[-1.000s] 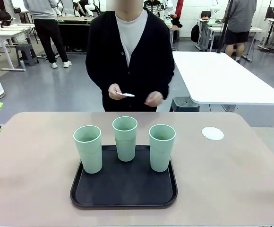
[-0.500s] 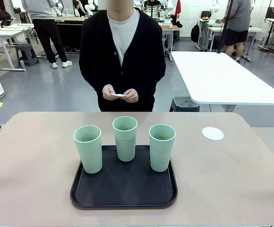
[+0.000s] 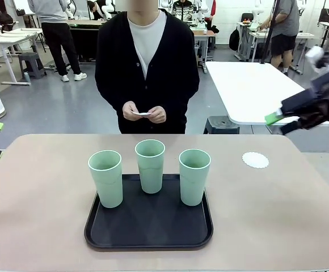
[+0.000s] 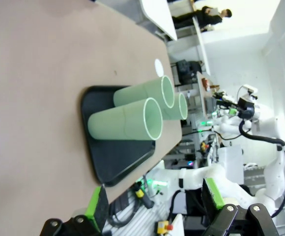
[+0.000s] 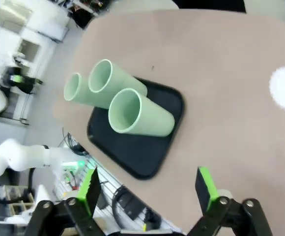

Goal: Place coasters on the table and set cups on them.
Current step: Pick up one Reusable plastic cup and place it on a coaster set by the human.

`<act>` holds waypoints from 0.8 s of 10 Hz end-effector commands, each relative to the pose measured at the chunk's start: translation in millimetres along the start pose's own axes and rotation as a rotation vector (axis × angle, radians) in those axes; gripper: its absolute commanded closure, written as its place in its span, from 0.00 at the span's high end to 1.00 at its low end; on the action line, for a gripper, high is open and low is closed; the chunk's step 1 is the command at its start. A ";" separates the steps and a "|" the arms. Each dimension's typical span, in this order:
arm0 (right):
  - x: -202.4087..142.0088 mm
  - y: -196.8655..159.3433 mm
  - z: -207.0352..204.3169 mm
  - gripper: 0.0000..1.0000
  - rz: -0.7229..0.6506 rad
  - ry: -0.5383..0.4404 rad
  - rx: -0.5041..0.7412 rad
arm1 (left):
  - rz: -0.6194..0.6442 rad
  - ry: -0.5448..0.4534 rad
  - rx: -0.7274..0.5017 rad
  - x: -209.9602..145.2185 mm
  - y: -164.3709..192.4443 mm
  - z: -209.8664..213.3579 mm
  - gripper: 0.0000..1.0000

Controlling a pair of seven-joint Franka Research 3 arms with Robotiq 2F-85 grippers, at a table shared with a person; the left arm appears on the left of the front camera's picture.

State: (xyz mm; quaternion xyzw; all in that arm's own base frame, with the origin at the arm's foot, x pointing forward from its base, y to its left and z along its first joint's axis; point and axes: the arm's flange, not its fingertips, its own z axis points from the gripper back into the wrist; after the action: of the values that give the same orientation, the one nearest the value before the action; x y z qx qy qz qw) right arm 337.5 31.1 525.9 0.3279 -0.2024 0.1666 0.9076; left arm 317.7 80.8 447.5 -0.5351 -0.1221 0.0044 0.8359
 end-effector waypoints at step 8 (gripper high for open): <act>-8.4 26.2 -94.3 1.00 0.543 0.382 -0.180 | -0.003 -0.007 -0.011 -0.6 0.8 2.5 1.00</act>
State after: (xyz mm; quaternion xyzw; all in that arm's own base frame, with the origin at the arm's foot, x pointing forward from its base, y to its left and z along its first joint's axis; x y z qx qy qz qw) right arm 345.2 114.7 470.8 0.1442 -0.1355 0.4495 0.8711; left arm 317.6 81.0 447.5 -0.5353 -0.1221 0.0047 0.8358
